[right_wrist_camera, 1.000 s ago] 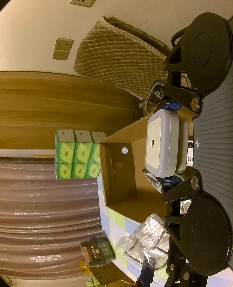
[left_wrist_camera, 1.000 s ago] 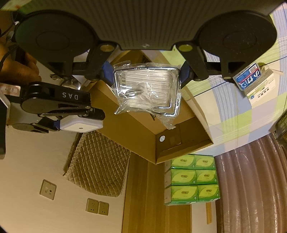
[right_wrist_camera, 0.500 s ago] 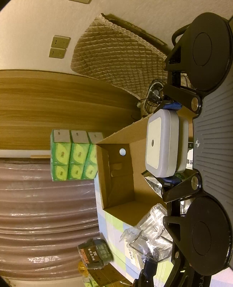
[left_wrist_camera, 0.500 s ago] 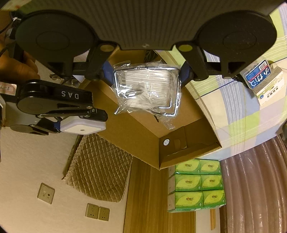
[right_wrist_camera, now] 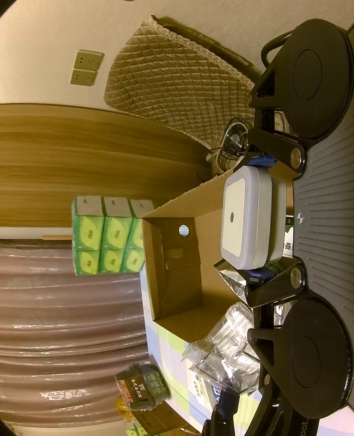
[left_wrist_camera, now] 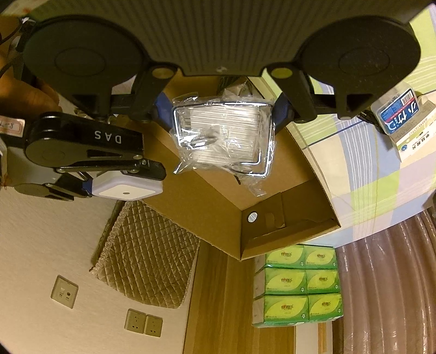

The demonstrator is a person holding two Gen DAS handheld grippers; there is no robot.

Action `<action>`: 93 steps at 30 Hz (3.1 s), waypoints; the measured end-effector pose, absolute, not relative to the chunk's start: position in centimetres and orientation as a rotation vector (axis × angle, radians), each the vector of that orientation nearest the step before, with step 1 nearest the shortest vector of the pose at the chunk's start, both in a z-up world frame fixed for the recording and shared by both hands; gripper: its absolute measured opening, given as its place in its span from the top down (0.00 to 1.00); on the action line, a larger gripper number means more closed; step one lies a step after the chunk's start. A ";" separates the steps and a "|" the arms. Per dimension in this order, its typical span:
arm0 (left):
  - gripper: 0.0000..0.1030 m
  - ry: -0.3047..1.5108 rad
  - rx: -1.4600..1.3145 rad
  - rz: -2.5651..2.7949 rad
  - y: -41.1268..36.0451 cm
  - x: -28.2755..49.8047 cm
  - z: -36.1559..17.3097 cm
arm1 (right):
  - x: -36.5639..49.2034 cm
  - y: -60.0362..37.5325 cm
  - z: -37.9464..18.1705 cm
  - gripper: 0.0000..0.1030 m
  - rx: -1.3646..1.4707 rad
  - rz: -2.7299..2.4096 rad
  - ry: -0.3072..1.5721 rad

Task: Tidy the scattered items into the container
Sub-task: 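Lower the wire rack into the box with the left tool while the right tool releases the container, then withdraw both tools from the cardboard box toward the remaining table items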

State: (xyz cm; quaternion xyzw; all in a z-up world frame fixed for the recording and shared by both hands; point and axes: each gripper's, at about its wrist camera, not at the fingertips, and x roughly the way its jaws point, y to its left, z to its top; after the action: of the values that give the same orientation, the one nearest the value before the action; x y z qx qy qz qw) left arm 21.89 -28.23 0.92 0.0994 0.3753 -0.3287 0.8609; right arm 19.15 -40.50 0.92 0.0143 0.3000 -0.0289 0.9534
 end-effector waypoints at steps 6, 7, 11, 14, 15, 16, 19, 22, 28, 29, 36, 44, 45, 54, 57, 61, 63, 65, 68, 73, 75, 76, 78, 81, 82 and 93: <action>0.35 0.792 0.201 -0.686 -28.4 22.3 0.6 | 19.3 -40.6 0.8 0.39 0.030 -0.060 0.609; 0.35 0.793 0.198 -0.686 -28.4 22.4 0.6 | 19.4 -40.6 0.8 0.39 0.030 -0.060 0.609; 0.31 0.803 0.179 -0.696 -28.4 22.7 0.5 | 19.6 -40.7 0.7 0.39 0.032 -0.064 0.610; 0.31 0.788 0.198 -0.690 -28.3 22.5 0.6 | 19.6 -40.8 0.7 0.39 0.033 -0.065 0.611; 0.31 0.786 0.197 -0.691 -28.1 22.4 0.6 | 19.6 -40.9 0.7 0.39 0.034 -0.065 0.611; 0.31 0.786 0.195 -0.689 -28.0 22.4 0.6 | 19.6 -40.9 0.6 0.39 0.035 -0.064 0.612; 0.31 0.783 0.192 -0.683 -27.7 22.2 0.7 | 19.5 -40.9 0.5 0.39 0.037 -0.061 0.614; 0.31 0.783 0.183 -0.676 -27.3 22.1 0.9 | 19.5 -40.7 0.5 0.39 0.038 -0.056 0.613; 0.31 0.779 0.175 -0.670 -26.7 21.7 1.3 | 19.4 -40.2 0.7 0.39 0.035 -0.047 0.612; 0.31 0.779 0.174 -0.668 -26.6 21.7 1.3 | 19.4 -40.2 0.7 0.39 0.035 -0.046 0.612; 0.31 0.782 0.169 -0.657 -25.9 21.4 1.2 | 19.3 -39.5 0.8 0.39 0.030 -0.035 0.610; 0.31 0.787 0.165 -0.645 -25.1 21.2 1.0 | 19.4 -38.8 0.8 0.36 0.021 -0.009 0.612; 0.31 0.787 0.165 -0.644 -25.0 21.2 1.1 | 19.4 -38.7 0.8 0.33 0.020 -0.009 0.612; 0.30 0.788 0.155 -0.634 -24.2 20.9 1.1 | 19.0 -38.6 0.9 0.25 0.022 -0.015 0.615; 0.30 0.787 0.150 -0.633 -23.9 20.8 1.1 | 18.7 -38.5 1.0 0.25 0.021 -0.018 0.615; 0.29 0.787 0.142 -0.629 -23.5 20.5 1.3 | 18.3 -38.3 1.3 0.25 0.019 -0.019 0.618; 0.29 0.784 0.138 -0.627 -23.2 20.3 1.5 | 18.0 -38.1 1.4 0.25 0.017 -0.019 0.618; 0.29 0.781 0.134 -0.622 -22.9 20.1 1.7 | 17.7 -38.0 1.6 0.25 0.015 -0.017 0.618; 0.28 0.776 0.129 -0.612 -22.1 19.6 2.0 | 17.1 -37.5 2.0 0.25 0.013 -0.011 0.616; 0.26 0.770 0.115 -0.579 -20.1 18.5 2.4 | 15.8 -36.3 2.7 0.25 0.007 0.008 0.612; 0.25 0.772 0.109 -0.563 -19.1 18.1 2.4 | 15.3 -35.6 2.8 0.25 0.005 0.017 0.610; 0.23 0.773 0.105 -0.553 -18.4 17.8 2.3 | 15.0 -35.3 2.9 0.25 0.004 0.023 0.611; 0.20 0.773 0.087 -0.537 -17.0 17.3 2.3 | 14.3 -34.4 2.8 0.25 0.001 0.039 0.617; 0.18 0.775 0.065 -0.508 -15.0 16.7 2.2 | 13.4 -33.1 2.7 0.25 -0.007 0.060 0.625; 0.16 0.776 0.058 -0.495 -14.3 16.5 2.2 | 13.2 -32.7 2.6 0.25 -0.008 0.066 0.627; 0.06 0.770 0.016 -0.351 -6.8 14.4 1.8 | 11.9 -27.2 2.9 0.22 -0.055 0.171 0.627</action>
State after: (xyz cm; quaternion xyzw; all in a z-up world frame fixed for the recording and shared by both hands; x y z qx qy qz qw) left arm 14.38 -6.76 1.83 0.0079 0.3737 -0.1703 0.9117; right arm 11.92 -27.21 2.86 -0.0271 0.3079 0.0840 0.9473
